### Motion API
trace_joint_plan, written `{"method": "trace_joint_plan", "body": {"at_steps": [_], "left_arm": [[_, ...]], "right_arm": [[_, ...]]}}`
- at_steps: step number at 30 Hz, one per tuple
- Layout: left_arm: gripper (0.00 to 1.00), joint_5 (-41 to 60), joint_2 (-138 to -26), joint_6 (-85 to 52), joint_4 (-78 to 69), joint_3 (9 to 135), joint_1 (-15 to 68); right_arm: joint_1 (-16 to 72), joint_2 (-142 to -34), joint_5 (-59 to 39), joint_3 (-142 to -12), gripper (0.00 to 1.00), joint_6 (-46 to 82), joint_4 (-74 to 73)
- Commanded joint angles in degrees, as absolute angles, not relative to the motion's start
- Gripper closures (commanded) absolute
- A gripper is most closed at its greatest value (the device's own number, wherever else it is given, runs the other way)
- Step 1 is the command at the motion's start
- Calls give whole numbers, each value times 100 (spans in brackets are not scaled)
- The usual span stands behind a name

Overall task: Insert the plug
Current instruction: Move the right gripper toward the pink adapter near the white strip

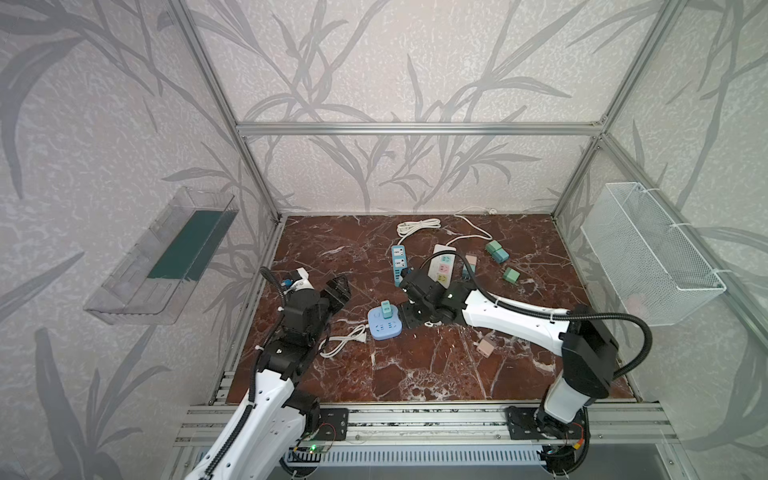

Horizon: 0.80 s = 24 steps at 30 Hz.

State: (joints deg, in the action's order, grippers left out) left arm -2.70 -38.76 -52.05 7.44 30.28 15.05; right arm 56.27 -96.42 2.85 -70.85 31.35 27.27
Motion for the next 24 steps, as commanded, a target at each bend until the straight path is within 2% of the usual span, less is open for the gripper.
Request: {"method": "trace_joint_plan", "body": {"at_steps": [1,7,10,15,19,24], "left_arm": [[22,-205,-3826,-5128,770,3043,1470],[22,-60,-3958,-5141,601,3032,1468],[22,-35,-3998,-5130,602,3050,1472],[22,-44,-3999,-5082,598,3093,1469],[22,-44,-4025,-5023,617,3162,1467],[22,-44,-4078,-5018,557,3173,1455]], "right_arm": [[5826,-9729,-35,-6632,46,3260,2263],[6075,-10471,-273,-6658,57,3453,1666],[6069,-10731,104,-6747,61,3611,1498],[5915,-11008,1082,-6877,61,4043,1538],[5621,-11136,1081,-7100,61,3963,1597],[5538,-10769,1296,-7153,57,3695,1772]]}}
